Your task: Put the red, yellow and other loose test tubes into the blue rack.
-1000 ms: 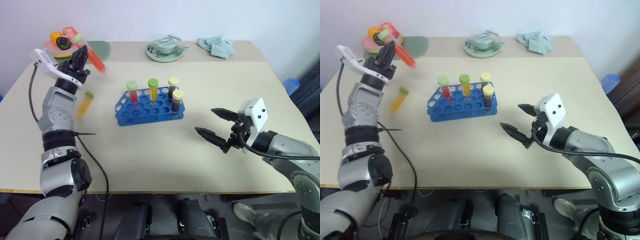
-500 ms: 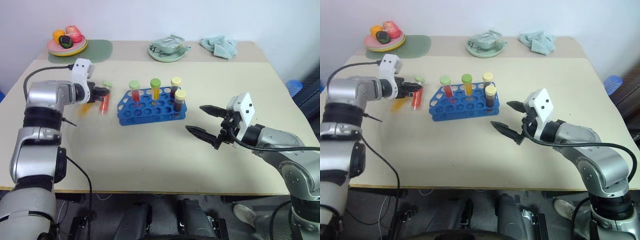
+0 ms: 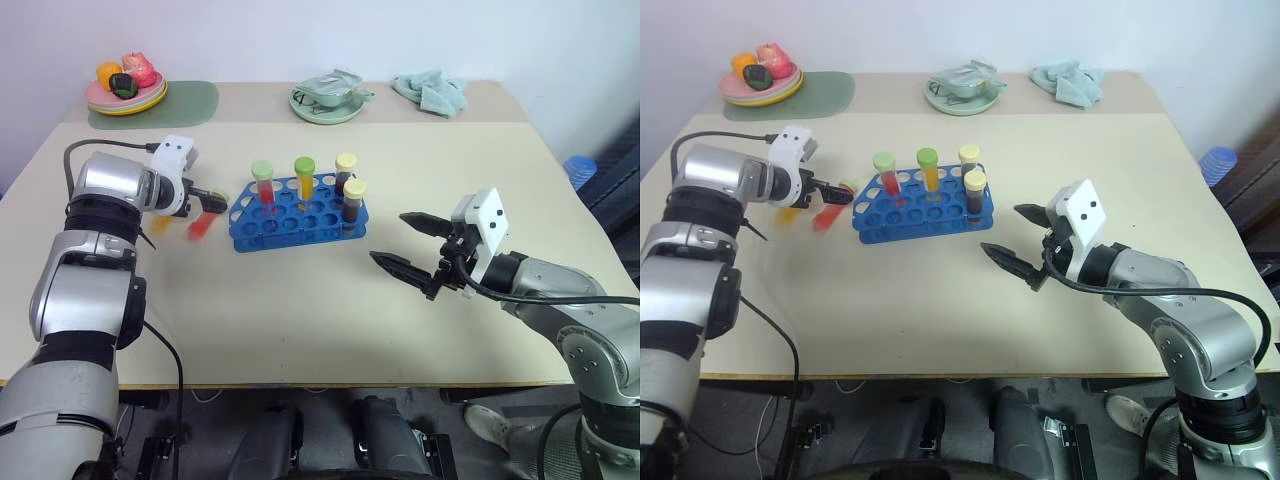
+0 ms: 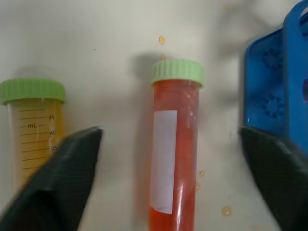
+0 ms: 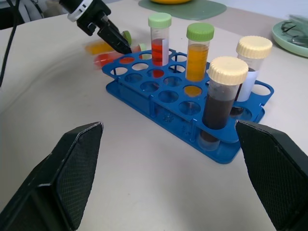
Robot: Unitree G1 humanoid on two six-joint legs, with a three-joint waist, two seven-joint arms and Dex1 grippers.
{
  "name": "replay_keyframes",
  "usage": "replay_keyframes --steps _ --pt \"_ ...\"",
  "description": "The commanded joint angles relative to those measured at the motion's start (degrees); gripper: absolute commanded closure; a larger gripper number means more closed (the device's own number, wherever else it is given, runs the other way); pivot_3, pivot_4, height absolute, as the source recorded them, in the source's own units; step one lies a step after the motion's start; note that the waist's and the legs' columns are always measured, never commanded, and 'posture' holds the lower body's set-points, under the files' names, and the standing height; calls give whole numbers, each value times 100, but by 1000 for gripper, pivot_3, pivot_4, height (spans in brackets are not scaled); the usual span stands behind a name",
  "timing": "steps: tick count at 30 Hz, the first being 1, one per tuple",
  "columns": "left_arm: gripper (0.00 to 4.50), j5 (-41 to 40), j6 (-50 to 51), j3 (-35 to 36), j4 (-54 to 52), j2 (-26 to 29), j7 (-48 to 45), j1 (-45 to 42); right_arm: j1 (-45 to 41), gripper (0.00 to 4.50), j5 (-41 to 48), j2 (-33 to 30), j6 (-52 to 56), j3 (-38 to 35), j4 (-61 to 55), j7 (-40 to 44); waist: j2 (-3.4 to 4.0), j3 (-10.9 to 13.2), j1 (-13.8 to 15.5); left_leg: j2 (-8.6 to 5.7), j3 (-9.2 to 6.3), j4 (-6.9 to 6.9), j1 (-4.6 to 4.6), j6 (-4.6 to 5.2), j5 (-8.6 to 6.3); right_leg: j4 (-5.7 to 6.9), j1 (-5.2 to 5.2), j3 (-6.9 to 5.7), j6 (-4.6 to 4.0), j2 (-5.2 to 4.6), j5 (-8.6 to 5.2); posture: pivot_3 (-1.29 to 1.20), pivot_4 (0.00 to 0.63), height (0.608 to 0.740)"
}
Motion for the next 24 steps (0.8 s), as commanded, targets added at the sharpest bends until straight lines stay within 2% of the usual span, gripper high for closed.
replay_keyframes --steps 1,4,7,10,13,17,21,24 --pt "47 -431 -205 732 -1006 257 -125 -97 -249 0 33 67 -185 61 -157 112 -1 1 -7 0 0 1 -1 0 0 0 -2 0 0 0 0 0 150 740" --pt "47 -602 -751 1194 -1680 522 -143 302 -572 0 -50 158 -241 382 -127 221 1 0 -63 4 3 1 -3 -2 1 3 -11 6 0 1 0 0 150 740" --pt "47 -651 -1221 1311 -2008 842 -447 758 -824 0 -264 110 -382 677 6 460 7 -4 -72 3 5 -5 8 -6 2 10 -13 14 0 2 0 0 150 740" --pt "47 -428 -1108 1057 -1842 1173 -621 962 -1047 0 -453 9 -548 894 197 811 5 -3 -31 0 5 -2 8 -7 3 11 -12 15 0 2 0 0 150 740" --pt "47 86 -834 496 -1635 1390 -562 876 -1402 0 -665 -116 -740 1103 472 1243 1 -1 7 -2 1 9 1 -1 0 11 -11 6 0 2 0 0 150 740" --pt "47 355 -351 124 -1437 1261 -531 480 -1862 0 -809 -85 -879 1203 805 1565 -6 3 23 -6 -3 21 -4 10 -7 10 -5 -1 0 0 0 0 150 740" --pt "47 535 230 29 -423 919 -214 -280 -2254 0 -889 -45 -902 1267 1076 1792 -7 3 -2 -6 -5 28 -7 13 -9 10 -5 -5 0 0 0 0 150 740" --pt "47 682 262 35 317 770 123 -682 -2364 0 -953 -63 -908 1279 1170 1909 -8 3 -57 -6 -2 27 -7 13 -9 13 -9 -4 1 1 0 0 150 740"
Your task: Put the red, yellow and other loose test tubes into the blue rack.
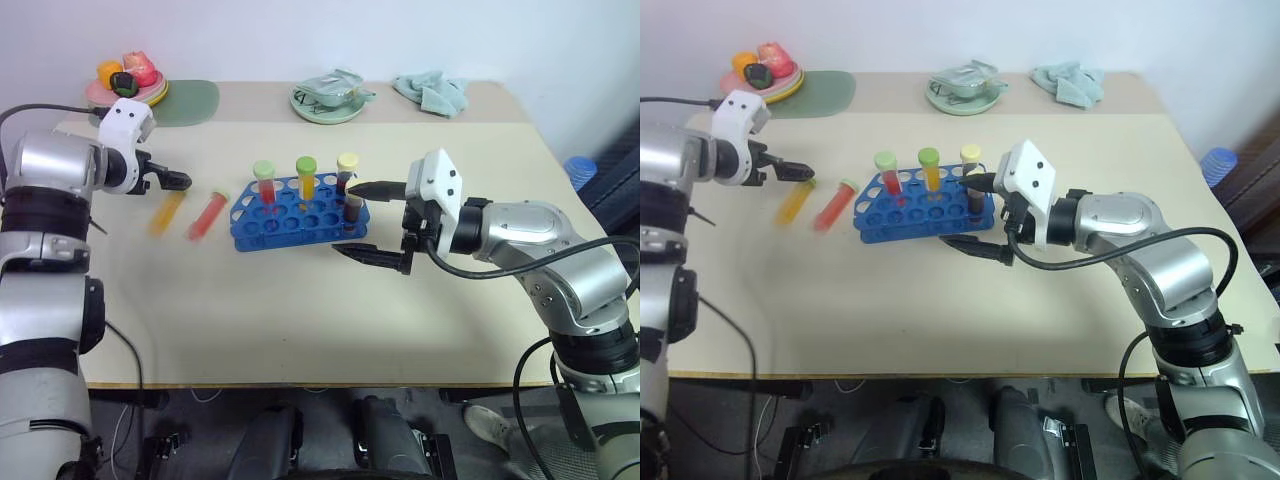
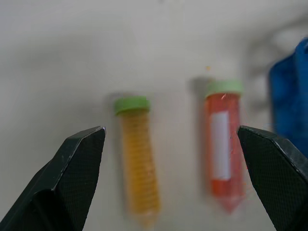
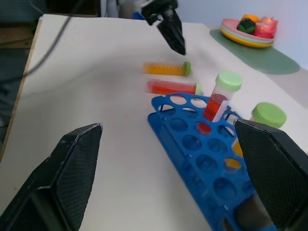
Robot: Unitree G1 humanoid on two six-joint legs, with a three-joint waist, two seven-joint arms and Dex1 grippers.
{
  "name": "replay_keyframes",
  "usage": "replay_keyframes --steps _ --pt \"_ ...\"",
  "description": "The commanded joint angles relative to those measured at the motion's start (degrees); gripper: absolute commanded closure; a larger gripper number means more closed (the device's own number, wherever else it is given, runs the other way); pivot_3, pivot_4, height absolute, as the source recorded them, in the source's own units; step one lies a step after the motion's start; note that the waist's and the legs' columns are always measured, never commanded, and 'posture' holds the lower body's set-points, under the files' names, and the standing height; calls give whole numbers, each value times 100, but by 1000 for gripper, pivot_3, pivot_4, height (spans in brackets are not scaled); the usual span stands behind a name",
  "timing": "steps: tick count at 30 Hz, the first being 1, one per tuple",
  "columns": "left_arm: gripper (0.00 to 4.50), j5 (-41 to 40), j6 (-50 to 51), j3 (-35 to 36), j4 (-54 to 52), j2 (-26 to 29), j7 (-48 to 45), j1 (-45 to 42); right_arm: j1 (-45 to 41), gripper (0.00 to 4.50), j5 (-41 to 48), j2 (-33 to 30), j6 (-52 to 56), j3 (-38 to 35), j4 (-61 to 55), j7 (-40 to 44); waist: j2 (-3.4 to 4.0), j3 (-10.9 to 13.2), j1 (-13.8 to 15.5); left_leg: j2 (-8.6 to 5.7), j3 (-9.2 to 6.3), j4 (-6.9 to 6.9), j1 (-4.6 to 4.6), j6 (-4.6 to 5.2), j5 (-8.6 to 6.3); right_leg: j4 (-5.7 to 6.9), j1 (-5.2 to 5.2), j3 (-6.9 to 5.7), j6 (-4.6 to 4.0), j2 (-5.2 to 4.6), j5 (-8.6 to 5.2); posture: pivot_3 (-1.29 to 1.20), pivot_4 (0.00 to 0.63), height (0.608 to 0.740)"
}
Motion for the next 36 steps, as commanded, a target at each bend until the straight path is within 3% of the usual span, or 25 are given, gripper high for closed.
replay_keyframes --steps 1,12,34,36 --pt "47 297 -47 8 724 -26 457 -410 -160 0 -58 -21 -111 -66 1 139 0 0 -23 1 0 -1 1 0 0 1 -2 1 0 0 0 0 150 740" --pt "47 607 -722 215 2267 -512 1657 -999 -1 0 -23 -53 152 -268 -278 -57 -6 3 40 -3 0 1 -5 -1 0 4 -8 3 0 -5 0 0 150 740" --pt "47 722 -1179 594 2730 -854 2438 -473 234 0 407 -70 882 -677 -867 -518 -8 4 23 -4 2 1 -6 -2 0 7 -12 5 1 -6 1 0 150 740" --pt "587 715 -1171 623 2733 -878 2457 -435 238 0 432 -73 914 -691 -887 -533 -8 4 29 -4 2 1 -7 -2 0 8 -12 5 1 -6 1 0 150 740"
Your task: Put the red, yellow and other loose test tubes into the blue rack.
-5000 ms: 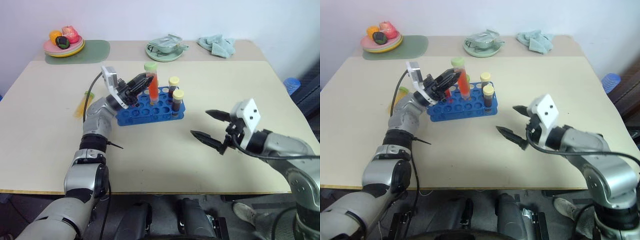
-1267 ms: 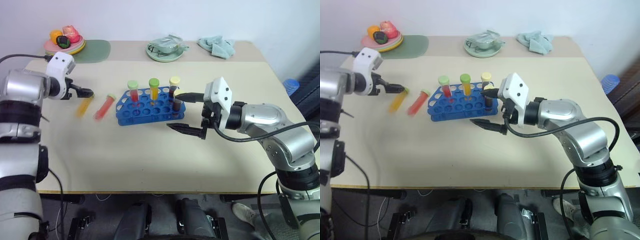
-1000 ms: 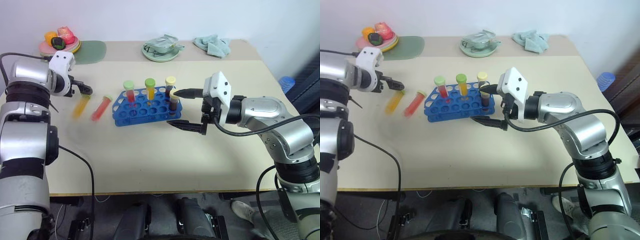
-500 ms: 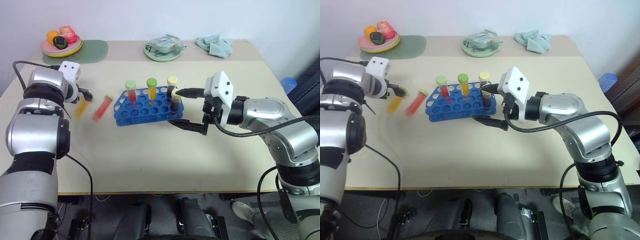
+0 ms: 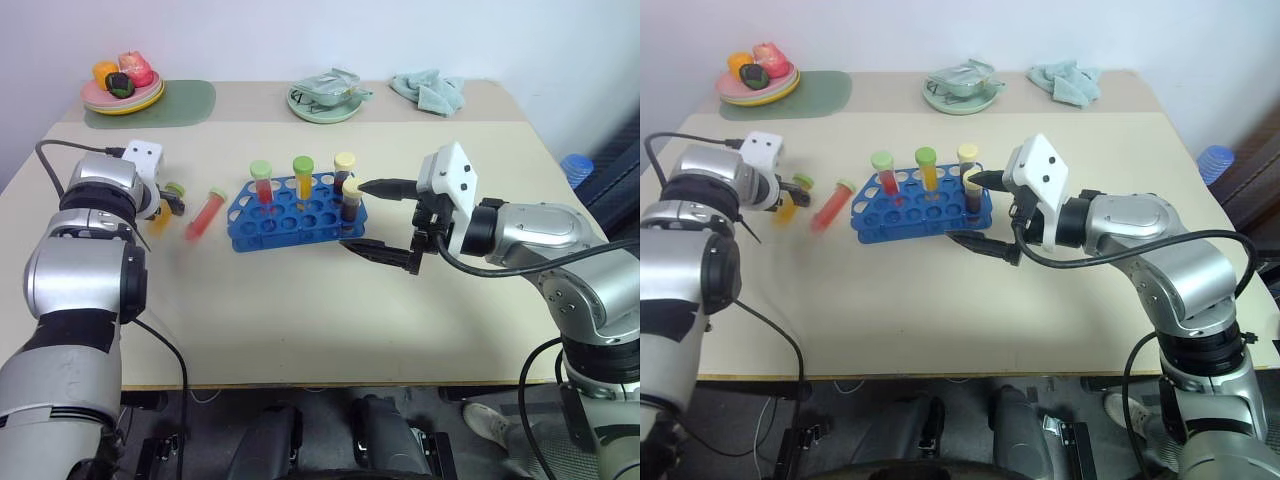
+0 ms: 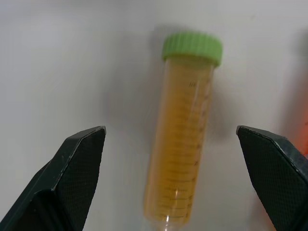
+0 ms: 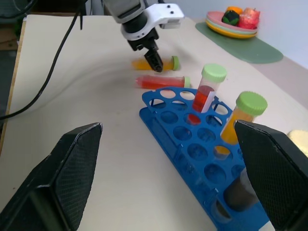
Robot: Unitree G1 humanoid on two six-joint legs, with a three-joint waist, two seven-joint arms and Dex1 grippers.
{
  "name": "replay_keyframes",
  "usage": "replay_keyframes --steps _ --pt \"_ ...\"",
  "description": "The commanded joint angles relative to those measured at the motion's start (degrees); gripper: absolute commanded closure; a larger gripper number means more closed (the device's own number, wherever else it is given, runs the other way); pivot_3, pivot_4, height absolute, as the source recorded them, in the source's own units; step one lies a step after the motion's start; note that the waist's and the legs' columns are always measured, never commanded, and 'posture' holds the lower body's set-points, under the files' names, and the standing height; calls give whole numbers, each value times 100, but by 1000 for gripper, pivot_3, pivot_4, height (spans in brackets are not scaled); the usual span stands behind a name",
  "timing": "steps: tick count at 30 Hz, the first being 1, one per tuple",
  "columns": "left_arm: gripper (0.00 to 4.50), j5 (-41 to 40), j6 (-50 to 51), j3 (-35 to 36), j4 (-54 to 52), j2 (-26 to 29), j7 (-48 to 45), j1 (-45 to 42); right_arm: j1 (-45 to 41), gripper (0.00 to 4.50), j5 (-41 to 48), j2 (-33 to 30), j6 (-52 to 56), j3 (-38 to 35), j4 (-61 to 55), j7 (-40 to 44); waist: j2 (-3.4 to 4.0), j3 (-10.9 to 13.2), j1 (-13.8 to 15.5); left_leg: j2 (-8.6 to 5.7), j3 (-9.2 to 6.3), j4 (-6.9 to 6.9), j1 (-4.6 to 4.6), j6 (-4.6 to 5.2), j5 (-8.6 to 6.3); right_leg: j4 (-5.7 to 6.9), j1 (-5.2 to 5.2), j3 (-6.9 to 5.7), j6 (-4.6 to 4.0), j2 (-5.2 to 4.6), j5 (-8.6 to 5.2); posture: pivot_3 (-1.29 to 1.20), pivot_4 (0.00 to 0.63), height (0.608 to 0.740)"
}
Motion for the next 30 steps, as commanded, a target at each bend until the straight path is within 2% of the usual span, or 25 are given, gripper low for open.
replay_keyframes --steps 1,6,7,15,17,21,24,26,28,30 --pt "902 56 -43 98 -64 17 58 -14 -31 0 147 -56 22 -207 -230 -39 -1 0 6 0 0 0 0 0 0 0 0 0 0 0 0 0 150 740" --pt "3511 30 -89 179 -64 -15 148 54 -34 0 187 -76 53 -221 -222 -64 -1 0 7 -1 0 0 -1 0 0 0 0 0 0 -1 0 0 150 740" --pt "3748 24 -115 200 -67 -16 155 63 -27 0 197 -79 59 -228 -229 -69 -1 0 6 -1 0 0 -1 0 0 0 0 0 0 -1 0 0 150 740" --pt "3748 -47 -239 439 -91 9 299 75 -70 0 172 -63 -34 -147 -105 -51 -1 -1 7 -1 0 4 -1 0 0 4 0 0 0 -1 0 0 150 740" --pt "3748 -258 -348 720 -143 95 377 31 -62 0 166 -72 -46 -146 -110 -40 -1 -1 9 -1 0 6 -1 0 0 6 0 0 0 -1 0 0 150 740" --pt "3748 -751 -1296 1266 -599 343 -108 69 17 0 159 -117 -73 -220 -118 -32 -4 1 9 0 0 8 -1 -1 0 5 0 -1 0 -2 0 0 150 740" --pt "3748 -1342 -1881 1751 -1470 462 -867 425 91 0 167 -128 -116 -276 -104 -30 -5 1 0 0 -1 8 -8 -1 0 3 -5 -1 0 -3 0 0 150 740" --pt "3748 -1796 -2185 2026 -2699 379 -1361 1119 126 0 173 -109 -150 -290 -66 -19 1 -2 -16 0 0 7 -9 -1 0 1 -6 -1 0 -5 0 0 150 740" --pt "3748 -2504 -2082 2383 -4119 99 -1767 1882 153 0 156 -86 -203 -277 -3 7 4 -4 -23 0 4 3 -7 -2 0 -1 -7 1 0 -9 0 0 150 740" --pt "3748 -3121 -2048 2729 -5258 -285 -1775 2458 171 0 114 -67 -284 -239 80 45 3 -3 -7 0 4 5 -6 -2 0 0 -5 1 0 -9 0 0 150 740"
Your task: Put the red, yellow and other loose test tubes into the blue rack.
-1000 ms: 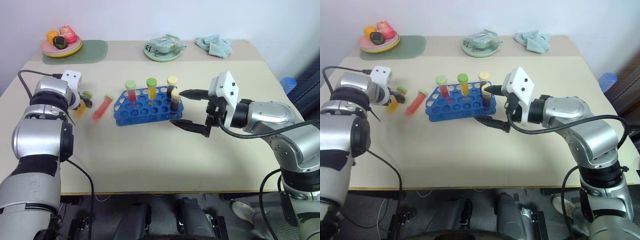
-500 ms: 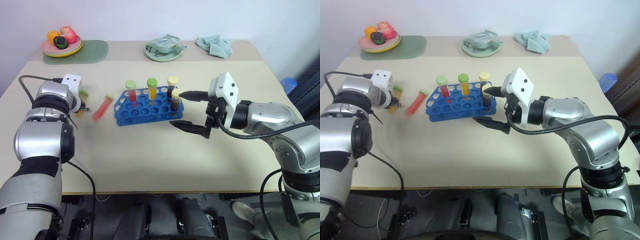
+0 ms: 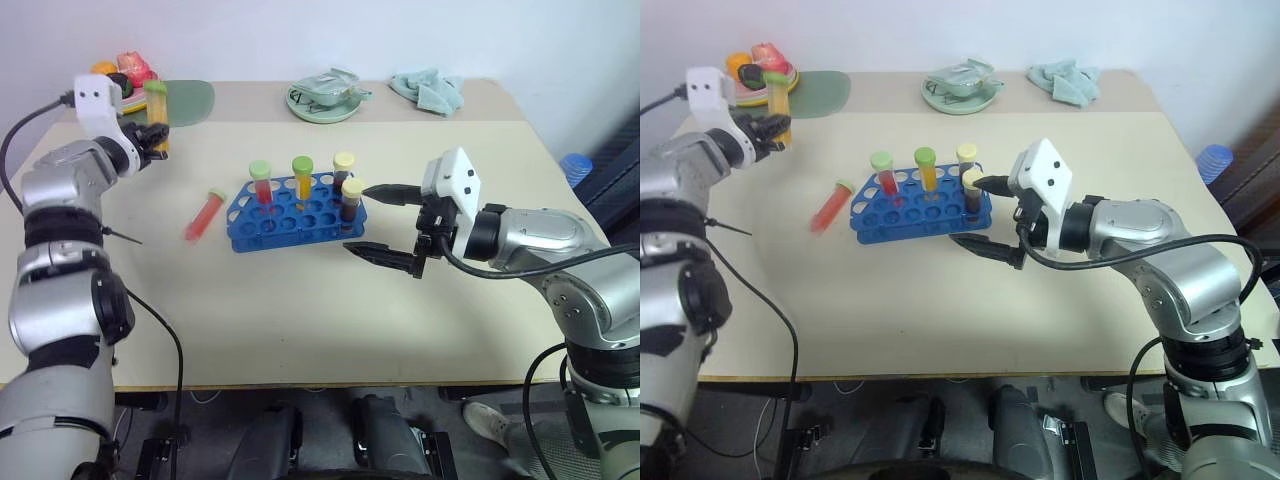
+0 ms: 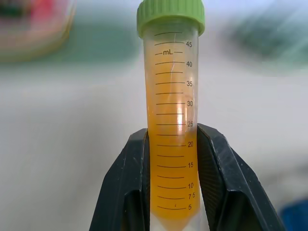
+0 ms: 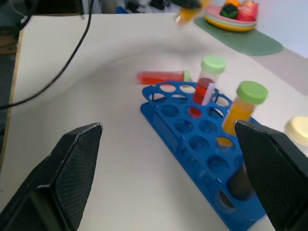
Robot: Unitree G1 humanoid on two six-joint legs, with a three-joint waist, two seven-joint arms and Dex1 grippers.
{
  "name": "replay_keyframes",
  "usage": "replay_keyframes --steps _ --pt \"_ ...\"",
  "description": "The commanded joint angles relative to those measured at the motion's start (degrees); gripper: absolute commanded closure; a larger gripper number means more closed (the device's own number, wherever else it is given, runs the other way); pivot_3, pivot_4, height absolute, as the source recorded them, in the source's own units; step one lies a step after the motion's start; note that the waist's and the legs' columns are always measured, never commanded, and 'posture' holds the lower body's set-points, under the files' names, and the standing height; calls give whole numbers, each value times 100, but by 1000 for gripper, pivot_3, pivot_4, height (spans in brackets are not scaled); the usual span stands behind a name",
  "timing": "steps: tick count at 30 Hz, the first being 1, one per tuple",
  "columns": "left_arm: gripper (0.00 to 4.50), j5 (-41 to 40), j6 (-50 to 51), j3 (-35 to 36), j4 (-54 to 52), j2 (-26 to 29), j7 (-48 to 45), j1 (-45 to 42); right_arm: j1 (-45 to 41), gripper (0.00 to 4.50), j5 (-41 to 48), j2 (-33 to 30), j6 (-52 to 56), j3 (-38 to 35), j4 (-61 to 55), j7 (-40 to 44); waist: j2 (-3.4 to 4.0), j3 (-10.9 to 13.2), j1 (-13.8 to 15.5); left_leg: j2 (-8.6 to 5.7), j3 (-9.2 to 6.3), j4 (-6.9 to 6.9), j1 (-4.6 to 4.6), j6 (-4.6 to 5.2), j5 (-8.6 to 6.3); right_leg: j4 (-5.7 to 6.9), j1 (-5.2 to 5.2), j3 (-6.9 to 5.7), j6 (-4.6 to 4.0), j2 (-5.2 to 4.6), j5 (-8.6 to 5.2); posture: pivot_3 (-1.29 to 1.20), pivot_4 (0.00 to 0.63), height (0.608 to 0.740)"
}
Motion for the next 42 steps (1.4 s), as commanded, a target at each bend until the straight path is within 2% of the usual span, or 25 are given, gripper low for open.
replay_keyframes --steps 1,3,5,7,10,13,19,27,36,42 --pt "3748 -1046 0 524 -1773 -455 -156 608 -4 0 -39 10 -220 -108 40 63 -2 1 14 0 -1 4 0 0 0 1 1 -1 0 0 0 0 150 740" --pt "3748 -1270 12 414 -2527 -555 -440 1138 1 0 -75 42 -285 -74 87 77 -6 3 16 0 -2 10 -1 1 0 -1 5 -2 1 1 0 0 150 740" --pt "3748 -1859 122 480 -3050 -675 -955 1540 15 0 -119 77 -345 -54 101 52 -5 2 -12 0 -2 10 -1 1 -1 -1 5 -1 1 2 1 0 150 740" --pt "3748 -2307 306 533 -3207 -696 -1315 1738 29 0 -147 97 -382 -52 105 18 -4 2 0 1 -2 8 0 1 0 0 4 -1 1 3 1 0 150 740" --pt "3748 -2227 23 188 -3001 -643 -2026 2072 190 0 -181 96 -369 -150 -24 -122 0 -1 2 2 -2 10 10 0 0 -1 15 -2 1 3 1 0 150 740" --pt "3748 -2224 22 -182 -2564 -809 -2485 1867 404 0 -175 84 -330 -280 -203 -318 0 -1 31 2 -3 7 21 1 -1 -8 30 -4 1 4 1 0 150 740" --pt "3748 -1364 -1452 -895 -615 -1620 -2970 928 1136 0 -202 112 -189 -569 -848 -937 -3 -1 165 -2 -8 12 16 10 -5 -21 35 -12 4 3 2 0 150 740" --pt "3748 -625 -3202 -1131 1388 -2284 -3164 169 2169 0 101 209 380 -1234 -1947 -1845 -3 -1 119 0 -4 8 16 12 -7 -20 31 -12 4 3 2 0 150 740" --pt "3748 -51 -4146 -1185 2332 -2405 -2973 90 2307 0 550 246 808 -1525 -2418 -2498 -3 -1 130 0 -3 10 16 13 -7 -20 32 -10 5 3 3 0 150 740" --pt "3748 187 -4316 -1290 2257 -2522 -2881 373 2442 0 681 220 782 -1588 -2471 -2642 -3 -2 151 0 -3 9 16 15 -8 -21 34 -10 5 3 3 0 150 740"
